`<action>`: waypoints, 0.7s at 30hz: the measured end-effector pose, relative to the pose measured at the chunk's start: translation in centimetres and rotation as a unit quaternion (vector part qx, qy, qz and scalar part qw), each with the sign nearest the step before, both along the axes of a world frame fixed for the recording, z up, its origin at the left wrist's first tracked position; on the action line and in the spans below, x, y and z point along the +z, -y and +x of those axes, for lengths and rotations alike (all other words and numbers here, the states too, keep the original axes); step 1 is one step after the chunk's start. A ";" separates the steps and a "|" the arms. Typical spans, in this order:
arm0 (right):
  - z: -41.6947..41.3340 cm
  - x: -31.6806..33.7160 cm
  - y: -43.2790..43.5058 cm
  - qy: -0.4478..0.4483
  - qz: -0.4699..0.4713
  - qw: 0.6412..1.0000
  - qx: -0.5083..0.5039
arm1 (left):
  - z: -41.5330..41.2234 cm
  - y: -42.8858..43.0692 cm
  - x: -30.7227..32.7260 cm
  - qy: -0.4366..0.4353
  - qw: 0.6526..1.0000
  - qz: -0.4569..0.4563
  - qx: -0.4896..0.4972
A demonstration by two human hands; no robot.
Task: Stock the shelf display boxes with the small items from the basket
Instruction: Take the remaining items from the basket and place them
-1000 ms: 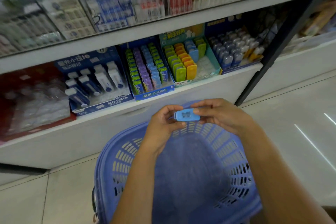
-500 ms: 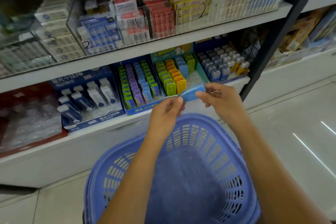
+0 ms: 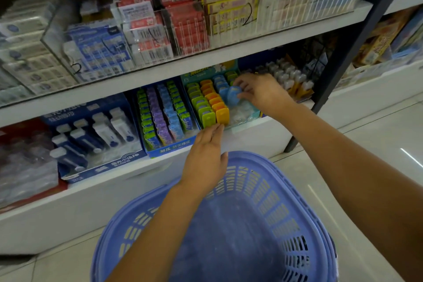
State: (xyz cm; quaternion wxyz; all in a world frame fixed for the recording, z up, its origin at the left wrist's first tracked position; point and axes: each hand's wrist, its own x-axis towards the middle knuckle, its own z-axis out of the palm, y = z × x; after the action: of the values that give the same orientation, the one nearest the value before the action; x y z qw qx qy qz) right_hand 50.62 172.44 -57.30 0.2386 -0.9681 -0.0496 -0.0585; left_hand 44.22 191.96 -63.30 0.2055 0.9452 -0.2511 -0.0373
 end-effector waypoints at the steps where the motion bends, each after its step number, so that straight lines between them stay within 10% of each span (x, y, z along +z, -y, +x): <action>1: 0.3 0.1 -0.2 -0.012 -0.010 1.000 0.009 | 0.1 -0.1 0.0 -0.001 1.000 0.002 -0.004; 21: 1.7 1.7 -3.7 -0.132 -0.273 0.953 0.012 | 0.3 -0.2 1.2 -0.060 0.998 -0.025 0.004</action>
State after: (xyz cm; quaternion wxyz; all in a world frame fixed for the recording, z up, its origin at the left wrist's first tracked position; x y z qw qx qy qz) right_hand 52.31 176.12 -55.59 -0.0301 -0.9946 -0.0438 0.0888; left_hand 44.51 192.17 -62.06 0.2436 0.9370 -0.2351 -0.0865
